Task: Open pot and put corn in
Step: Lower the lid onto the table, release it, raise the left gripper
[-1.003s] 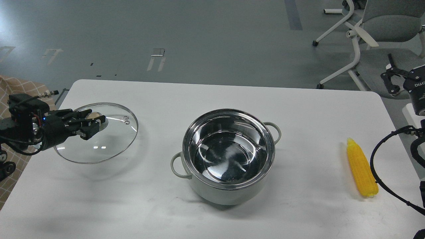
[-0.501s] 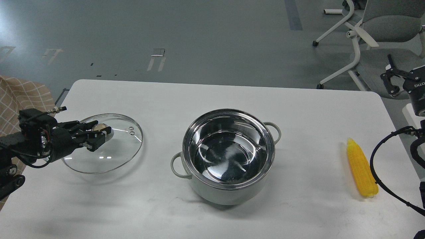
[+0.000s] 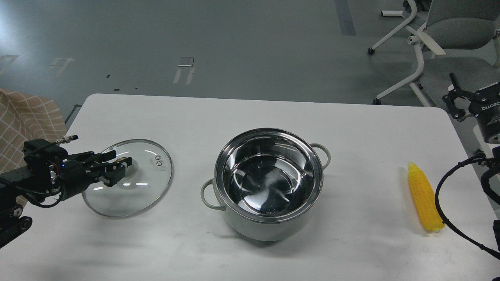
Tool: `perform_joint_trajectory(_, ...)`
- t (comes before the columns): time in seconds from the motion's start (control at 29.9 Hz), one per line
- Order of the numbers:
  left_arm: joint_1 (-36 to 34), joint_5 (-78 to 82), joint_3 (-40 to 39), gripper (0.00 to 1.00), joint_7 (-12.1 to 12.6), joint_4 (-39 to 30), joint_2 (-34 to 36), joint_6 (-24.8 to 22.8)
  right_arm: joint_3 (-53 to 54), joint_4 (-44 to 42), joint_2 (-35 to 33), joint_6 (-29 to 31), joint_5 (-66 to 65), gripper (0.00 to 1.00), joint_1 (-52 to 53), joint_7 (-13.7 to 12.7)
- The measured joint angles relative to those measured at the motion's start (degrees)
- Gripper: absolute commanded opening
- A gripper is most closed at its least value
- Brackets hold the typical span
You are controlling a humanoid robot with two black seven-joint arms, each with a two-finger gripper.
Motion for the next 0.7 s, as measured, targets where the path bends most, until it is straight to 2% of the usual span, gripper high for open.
perform_joint_trajectory(0.1, 0.02, -0.37, -0.02, 0.72, 0.0, -0.01, 0.0, 0.19, 0.06, 0.0, -0.06, 0.0, 0.01, 1.0, 0.0, 0.0)
perform_joint_trajectory(0.2, -0.29, -2.24, -0.93, 0.81, -0.08, -0.11, 0.15, 0.62, -0.07, 0.47, -1.13, 0.0, -0.56, 1.0, -0.7, -0.02)
perform_joint_trajectory(0.23, -0.56, -3.43, -1.18, 0.87, -0.15, -0.14, 0.46, 0.97, -0.18, 0.78, -2.05, 0.0, -1.09, 1.0, -1.18, -0.02)
perform_joint_trajectory(0.33, -1.7, -9.73, -2.77, 0.95, -0.33, -0.17, 1.25, 2.63, -0.75, 1.93, -6.56, 0.0, -4.28, 1.0, -2.75, -0.03)
perform_joint_trajectory(0.57, -12.71, -31.8, -6.85, 0.95, -0.81, -0.2, 1.14, 3.69, -1.36, 5.66, -17.29, 0.0, -16.24, 1.0, -5.07, 0.2)
perform_joint_trajectory(0.7, -20.46, -46.09, -6.94, 0.95, -0.79, -0.05, -1.03, 3.52, -1.43, 10.95, -24.11, 0.01, -27.72, 1.0, -8.69, 4.05)
